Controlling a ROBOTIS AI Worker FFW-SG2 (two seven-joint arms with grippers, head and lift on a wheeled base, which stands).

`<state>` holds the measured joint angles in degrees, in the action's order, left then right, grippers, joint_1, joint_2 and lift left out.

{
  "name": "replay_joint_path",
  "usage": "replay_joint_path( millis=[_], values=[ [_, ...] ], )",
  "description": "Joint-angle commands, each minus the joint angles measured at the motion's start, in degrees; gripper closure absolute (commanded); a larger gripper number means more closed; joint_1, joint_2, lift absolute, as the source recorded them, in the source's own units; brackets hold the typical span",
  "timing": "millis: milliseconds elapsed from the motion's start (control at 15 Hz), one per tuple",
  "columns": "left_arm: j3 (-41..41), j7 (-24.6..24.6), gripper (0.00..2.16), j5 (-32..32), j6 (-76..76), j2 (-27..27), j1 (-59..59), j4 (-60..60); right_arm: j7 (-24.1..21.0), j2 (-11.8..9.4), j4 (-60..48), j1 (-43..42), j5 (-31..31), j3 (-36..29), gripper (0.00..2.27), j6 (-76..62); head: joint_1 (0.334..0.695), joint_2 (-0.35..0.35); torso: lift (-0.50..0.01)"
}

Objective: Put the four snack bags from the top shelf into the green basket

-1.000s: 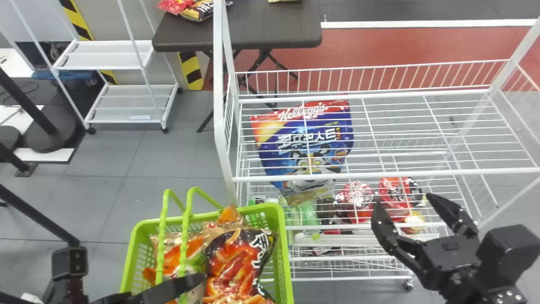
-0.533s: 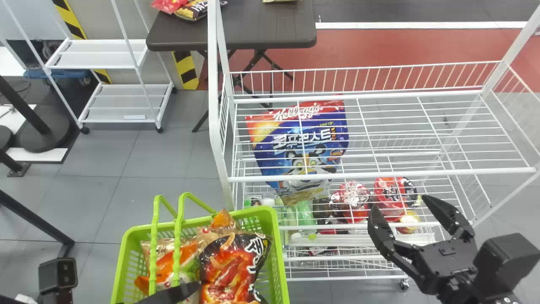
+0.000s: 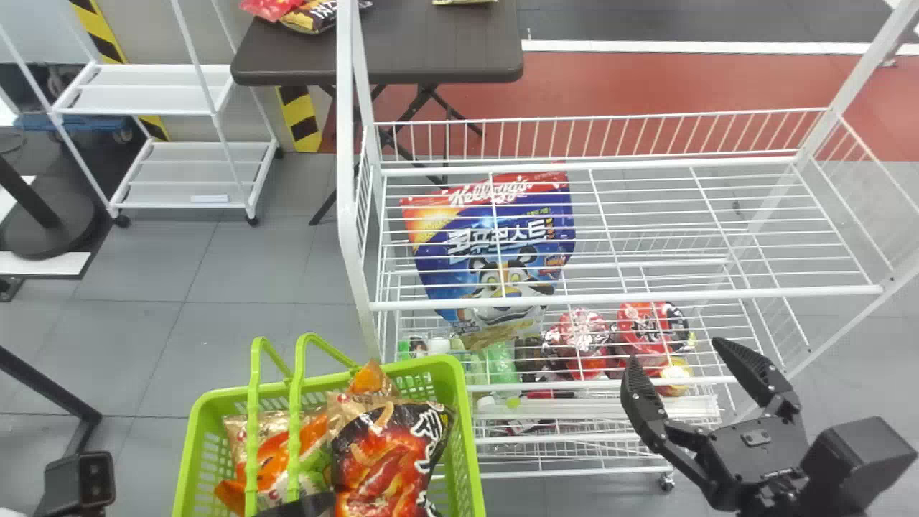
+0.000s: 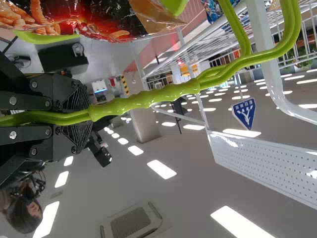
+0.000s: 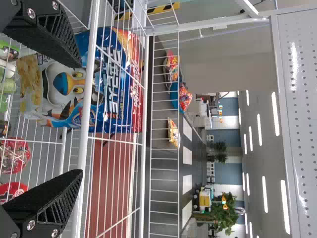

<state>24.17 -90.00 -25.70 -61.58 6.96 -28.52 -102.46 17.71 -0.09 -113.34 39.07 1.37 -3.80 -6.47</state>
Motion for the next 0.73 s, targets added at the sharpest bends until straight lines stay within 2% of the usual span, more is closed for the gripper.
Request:
replay_joint_path(
  millis=[0, 667],
  values=[
    [0.09, -0.57, 2.15, 0.13, -0.44, -0.28, -0.13, -0.37, 0.57, 0.14, 0.48, 0.04, 0.30, -0.42, 0.05, -0.95, 0.695, -0.021, 0.000],
    [-0.09, -0.57, 2.15, 0.83, -0.44, -0.10, 0.74, -0.10, 0.84, 0.14, 0.75, 0.04, 0.47, -0.51, 0.05, -2.18, 0.695, -0.032, 0.000]
  ],
)
